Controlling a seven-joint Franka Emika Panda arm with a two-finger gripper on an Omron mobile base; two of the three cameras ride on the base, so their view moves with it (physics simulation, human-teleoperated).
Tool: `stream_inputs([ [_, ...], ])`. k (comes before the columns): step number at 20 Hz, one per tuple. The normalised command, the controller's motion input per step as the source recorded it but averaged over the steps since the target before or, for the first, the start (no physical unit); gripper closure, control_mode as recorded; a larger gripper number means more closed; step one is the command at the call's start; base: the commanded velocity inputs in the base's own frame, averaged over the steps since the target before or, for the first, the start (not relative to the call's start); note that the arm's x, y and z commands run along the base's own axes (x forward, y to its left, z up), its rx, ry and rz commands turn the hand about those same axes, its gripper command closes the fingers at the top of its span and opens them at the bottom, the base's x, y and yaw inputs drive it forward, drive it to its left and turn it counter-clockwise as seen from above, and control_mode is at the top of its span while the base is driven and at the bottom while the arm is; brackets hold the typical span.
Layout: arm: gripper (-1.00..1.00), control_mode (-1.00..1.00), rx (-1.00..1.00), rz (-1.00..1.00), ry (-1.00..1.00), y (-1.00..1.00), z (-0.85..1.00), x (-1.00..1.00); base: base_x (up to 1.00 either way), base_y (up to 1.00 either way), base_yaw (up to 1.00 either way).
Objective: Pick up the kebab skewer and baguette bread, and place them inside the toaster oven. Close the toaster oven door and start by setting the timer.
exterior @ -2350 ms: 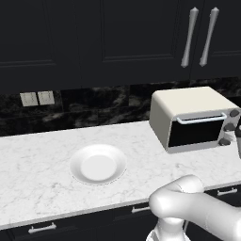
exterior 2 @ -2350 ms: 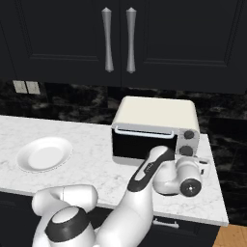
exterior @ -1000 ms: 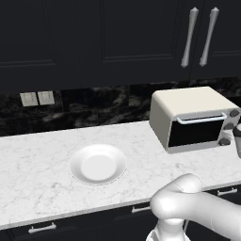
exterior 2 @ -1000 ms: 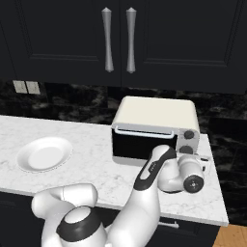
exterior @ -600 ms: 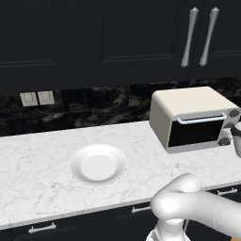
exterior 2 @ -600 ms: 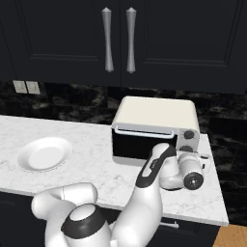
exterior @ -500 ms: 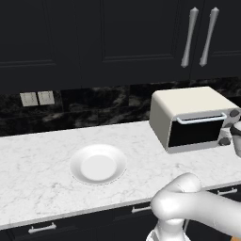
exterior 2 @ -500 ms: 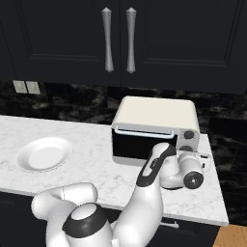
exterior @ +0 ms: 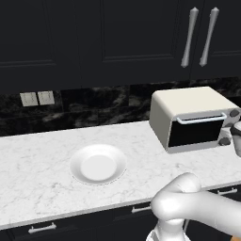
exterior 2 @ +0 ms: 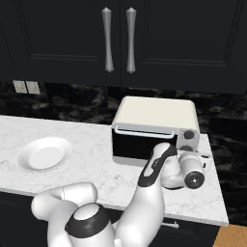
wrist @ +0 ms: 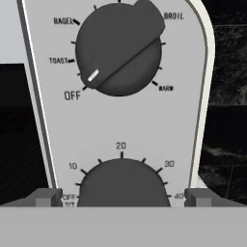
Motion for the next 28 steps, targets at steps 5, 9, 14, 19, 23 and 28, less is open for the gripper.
stream_inputs([
  [5,-1.00,-1.00,0.00,0.00,-0.01,0.00,-0.04,0.00,0.00,0.00,0.00],
  [9,-1.00,-1.00,0.00,0.00,0.00,0.00,0.00,0.06,0.00,0.00,0.00],
  [14,-1.00,-1.00,0.00,0.00,-0.02,0.00,0.00,0.09,0.00,0.00,0.00],
  [19,-1.00,-1.00,0.00,0.00,0.00,0.01,0.00,0.00,0.00,0.00,0.00],
  [23,-1.00,-1.00,0.00,0.00,0.00,0.04,0.00,0.00,0.00,0.00,0.00],
  [28,1.00,-1.00,0.00,0.00,0.00,0.02,0.00,0.00,0.00,0.00,0.00],
])
